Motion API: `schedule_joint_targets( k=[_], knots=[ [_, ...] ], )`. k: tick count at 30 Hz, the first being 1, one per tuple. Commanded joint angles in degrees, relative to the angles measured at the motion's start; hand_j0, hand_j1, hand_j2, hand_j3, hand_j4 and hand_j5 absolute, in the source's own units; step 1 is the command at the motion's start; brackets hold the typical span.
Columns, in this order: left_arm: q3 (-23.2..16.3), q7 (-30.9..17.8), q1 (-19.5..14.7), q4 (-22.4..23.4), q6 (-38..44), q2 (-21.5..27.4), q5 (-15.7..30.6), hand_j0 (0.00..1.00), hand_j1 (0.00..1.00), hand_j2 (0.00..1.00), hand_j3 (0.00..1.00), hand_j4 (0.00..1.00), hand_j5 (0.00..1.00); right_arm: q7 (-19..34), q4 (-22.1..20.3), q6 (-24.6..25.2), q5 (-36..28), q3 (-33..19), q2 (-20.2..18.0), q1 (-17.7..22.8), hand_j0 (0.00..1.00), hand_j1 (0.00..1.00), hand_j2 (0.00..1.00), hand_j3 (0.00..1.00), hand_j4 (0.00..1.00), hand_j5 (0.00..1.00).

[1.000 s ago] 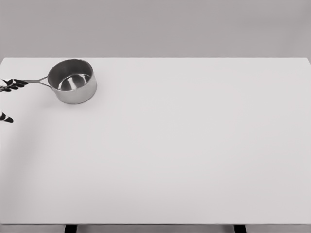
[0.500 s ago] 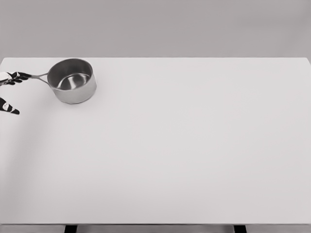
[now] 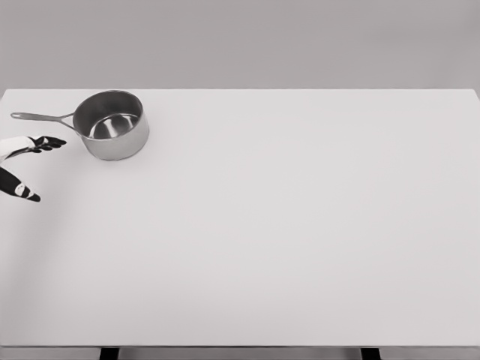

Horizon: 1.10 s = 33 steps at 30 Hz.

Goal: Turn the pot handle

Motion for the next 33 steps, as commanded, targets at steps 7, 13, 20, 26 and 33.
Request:
schedule_joint_targets(
  k=[7, 13, 20, 26, 33],
  knots=[
    [0.4, 0.0, 3.9, -8.8, -12.9, 7.6, 4.8, 1.00, 1.00, 1.00, 1.00, 1.00, 1.00, 0.0, 0.0, 0.0, 0.0, 0.0, 0.0, 0.0, 1.00, 1.00, 1.00, 1.00, 1.00, 1.00],
    [1.5, 0.0, 6.9, -12.8, -29.6, 8.3, 5.5, 1.00, 1.00, 1.00, 1.00, 1.00, 1.00, 0.0, 0.0, 0.0, 0.0, 0.0, 0.0, 0.0, 1.00, 1.00, 1.00, 1.00, 1.00, 1.00],
    [10.9, 0.0, 7.3, -13.8, -29.6, 4.3, 6.4, 1.00, 1.00, 1.00, 1.00, 1.00, 1.00, 0.0, 0.0, 0.0, 0.0, 0.1, 0.0, 0.0, 1.00, 1.00, 1.00, 1.00, 1.00, 1.00],
    [11.0, 0.0, 7.4, -21.0, -29.6, 4.2, 10.8, 1.00, 1.00, 1.00, 1.00, 1.00, 1.00, 0.0, 0.0, 0.0, 0.0, 0.0, 0.0, 0.0, 1.00, 1.00, 1.00, 1.00, 1.00, 1.00],
    [11.0, 0.0, 7.6, -23.0, -29.6, 4.3, 12.0, 1.00, 1.00, 1.00, 1.00, 1.00, 1.00, 0.0, 0.0, 0.0, 0.0, 0.0, 0.0, 0.0, 1.00, 1.00, 1.00, 1.00, 1.00, 1.00]
  ],
)
